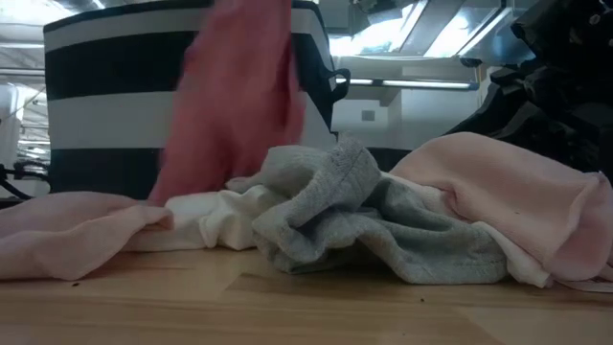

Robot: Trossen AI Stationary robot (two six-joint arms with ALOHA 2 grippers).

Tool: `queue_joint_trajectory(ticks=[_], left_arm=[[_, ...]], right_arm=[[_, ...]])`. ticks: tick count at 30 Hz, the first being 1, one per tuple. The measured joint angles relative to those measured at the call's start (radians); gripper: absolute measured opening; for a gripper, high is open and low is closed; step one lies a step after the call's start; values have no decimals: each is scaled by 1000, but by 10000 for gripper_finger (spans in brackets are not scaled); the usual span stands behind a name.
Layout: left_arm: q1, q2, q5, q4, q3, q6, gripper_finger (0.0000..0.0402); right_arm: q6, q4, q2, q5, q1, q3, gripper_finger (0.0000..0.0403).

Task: Sort clothes
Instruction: Put the pink shirt into the blue laundry organizer, then put the left pink sock into the blue laundry organizer

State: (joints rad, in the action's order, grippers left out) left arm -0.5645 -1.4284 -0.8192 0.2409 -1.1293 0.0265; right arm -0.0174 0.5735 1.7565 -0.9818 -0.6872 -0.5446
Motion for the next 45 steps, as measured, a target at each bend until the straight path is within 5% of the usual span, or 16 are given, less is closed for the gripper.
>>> queue_joint_trajectory(ticks=[7,14,19,25,33,37,45], left_arm=[[37,122,-202,-163,-124,364,3],[126,282,-272,-473,-140,726,4],[185,414,-457,-649,-141,927,5],[213,538,-629,-468,-97,758,5],[212,582,-607,-54,-21,335,18],[212,585,-522,-22,-22,263,59],[188,578,-513,-18,-85,225,167]], right_arm=[[0,0,0,0,0,0,200],[0,0,0,4,0,0,200],[0,0,0,6,0,0,200],[0,0,0,-2,0,0,200],[0,0,0,-13,0,0,200],[0,-1,0,-28,0,0,200],[0,-2,0,-30,0,0,200]])
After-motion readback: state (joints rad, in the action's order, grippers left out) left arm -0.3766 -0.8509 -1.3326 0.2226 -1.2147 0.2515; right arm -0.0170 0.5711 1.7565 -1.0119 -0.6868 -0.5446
